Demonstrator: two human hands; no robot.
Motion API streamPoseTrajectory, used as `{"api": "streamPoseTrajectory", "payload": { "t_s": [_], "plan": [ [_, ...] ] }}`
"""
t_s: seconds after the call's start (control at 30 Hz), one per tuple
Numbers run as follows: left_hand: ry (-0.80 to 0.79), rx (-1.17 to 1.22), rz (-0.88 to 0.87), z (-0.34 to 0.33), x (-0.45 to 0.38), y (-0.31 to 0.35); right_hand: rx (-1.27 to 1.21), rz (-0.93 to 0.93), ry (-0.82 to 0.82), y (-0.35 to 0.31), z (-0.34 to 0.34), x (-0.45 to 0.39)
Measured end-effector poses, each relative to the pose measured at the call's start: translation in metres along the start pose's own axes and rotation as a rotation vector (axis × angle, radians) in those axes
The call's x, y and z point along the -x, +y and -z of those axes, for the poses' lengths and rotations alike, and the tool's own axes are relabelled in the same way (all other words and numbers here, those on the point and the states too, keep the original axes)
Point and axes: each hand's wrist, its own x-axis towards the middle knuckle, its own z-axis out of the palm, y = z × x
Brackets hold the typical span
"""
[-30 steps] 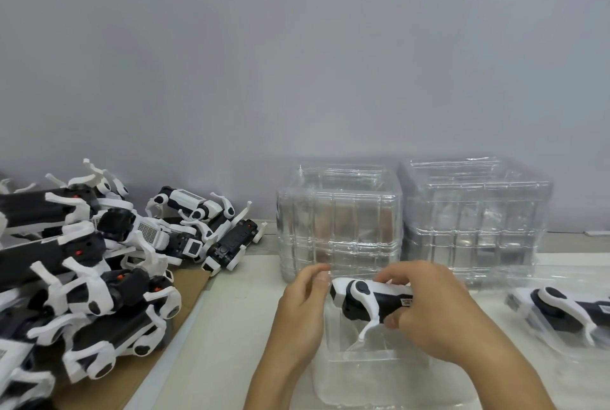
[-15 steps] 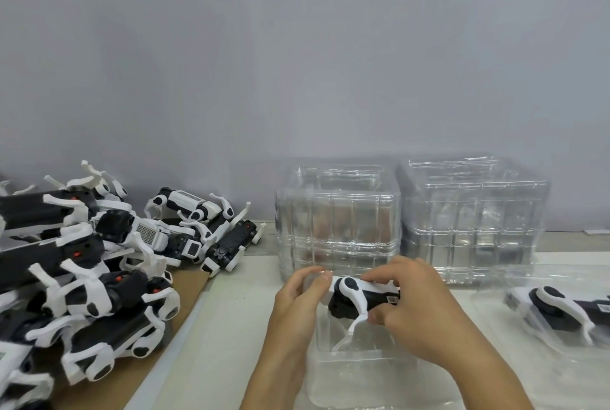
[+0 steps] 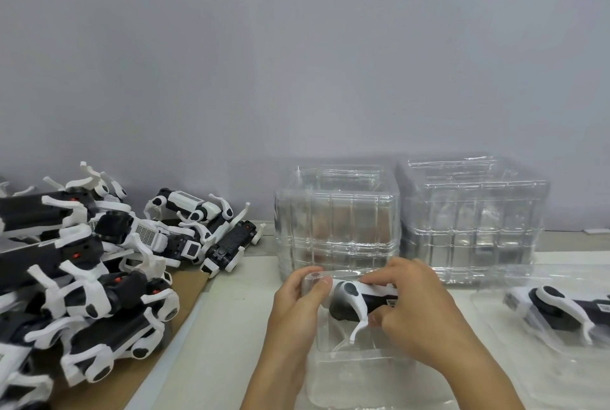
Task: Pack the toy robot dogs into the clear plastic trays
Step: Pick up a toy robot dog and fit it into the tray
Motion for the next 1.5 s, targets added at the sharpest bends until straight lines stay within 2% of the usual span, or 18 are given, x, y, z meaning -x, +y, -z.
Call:
{"api": "streamPoseTrajectory", "payload": {
  "t_s": [0.63,0.8,1.17,1.5],
  "plan": [
    [0.011,-0.043,-0.032,0.0013,-0.0004,-0.0007,0.062,0.025,0.026,0.0036,-0.0041,0.0003],
    [0.055,-0.104,-0.073,0.0006,0.0006,-0.0006,0.126,0.028,0.017,0.0018,-0.0077,0.0012],
    [0.01,-0.07,-0.038,0.0013,0.0035,0.0055,0.094,0.013,0.014,0.0027,-0.0074,0.0008],
    [0.096,-0.174,-0.033,-0.0027,0.006,0.0069,0.173,-0.005,-0.036,0.0012,-0.0095,-0.0005]
  ]
}}
